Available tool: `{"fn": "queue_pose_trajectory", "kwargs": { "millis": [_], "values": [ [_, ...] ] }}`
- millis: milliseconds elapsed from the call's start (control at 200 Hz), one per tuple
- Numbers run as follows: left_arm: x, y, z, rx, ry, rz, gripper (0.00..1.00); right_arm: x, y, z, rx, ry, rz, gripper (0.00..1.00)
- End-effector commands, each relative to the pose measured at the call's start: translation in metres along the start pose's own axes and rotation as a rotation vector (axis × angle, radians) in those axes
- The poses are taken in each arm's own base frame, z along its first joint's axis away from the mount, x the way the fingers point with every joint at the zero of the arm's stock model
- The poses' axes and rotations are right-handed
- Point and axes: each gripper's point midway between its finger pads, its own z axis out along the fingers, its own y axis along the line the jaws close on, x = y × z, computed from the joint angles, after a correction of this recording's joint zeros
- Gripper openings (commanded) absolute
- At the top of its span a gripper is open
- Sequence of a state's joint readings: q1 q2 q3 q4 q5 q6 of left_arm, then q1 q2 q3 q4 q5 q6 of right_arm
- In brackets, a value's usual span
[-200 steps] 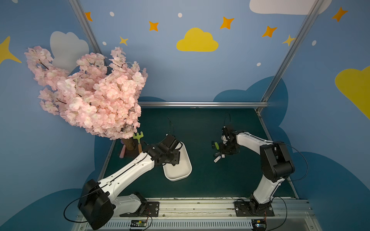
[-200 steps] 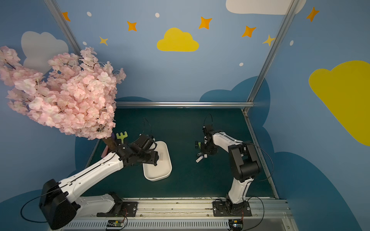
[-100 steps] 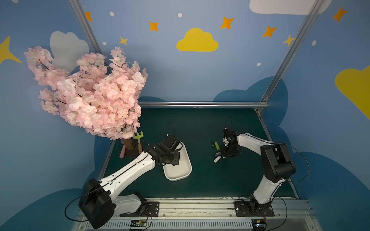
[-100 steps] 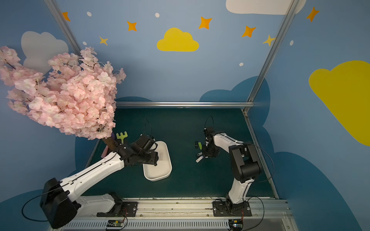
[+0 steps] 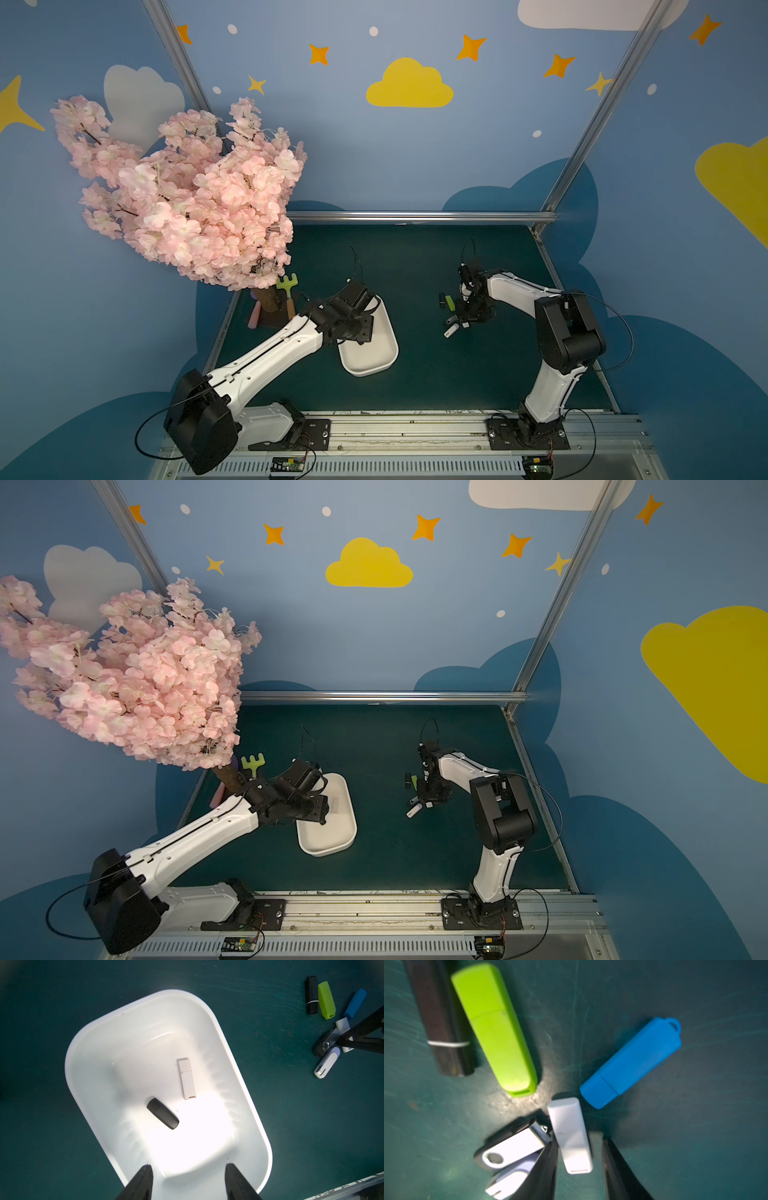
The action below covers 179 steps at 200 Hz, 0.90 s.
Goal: Put the usb flash drive into the storage box
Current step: Pick up the USB flash from the center of the board.
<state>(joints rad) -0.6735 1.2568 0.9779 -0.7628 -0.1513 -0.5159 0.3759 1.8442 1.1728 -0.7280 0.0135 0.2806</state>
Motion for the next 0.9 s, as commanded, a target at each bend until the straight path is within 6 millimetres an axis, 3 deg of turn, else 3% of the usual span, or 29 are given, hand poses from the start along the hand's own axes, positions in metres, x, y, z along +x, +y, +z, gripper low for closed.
{"fn": "queue_pose_trajectory", "kwargs": {
  "millis": [0,200,355,511,736,891],
  "values": [
    [0.0,-0.001,-0.007,-0.005,-0.003,0.017,0.59,-0.002,0.002,0.004,0.007,0.016,-0.021,0.38],
    [0.0,-0.001,-0.013,-0.007,-0.013,0.026,0.59,-0.007,0.005,0.003,0.001,0.006,-0.033,0.33],
    [0.001,-0.002,-0.018,-0.008,-0.017,0.031,0.59,-0.005,0.005,0.002,0.003,0.002,-0.033,0.23],
    [0.006,-0.005,-0.028,0.024,-0.015,0.026,0.59,-0.002,0.006,-0.007,-0.011,-0.028,-0.032,0.22],
    [0.017,0.007,-0.048,0.036,-0.061,0.01,0.6,0.004,0.014,-0.049,-0.017,-0.115,-0.082,0.21],
    [0.02,0.028,-0.067,-0.03,-0.114,0.011,0.61,0.012,0.057,-0.09,-0.122,-0.203,-0.186,0.21]
  ]
}}
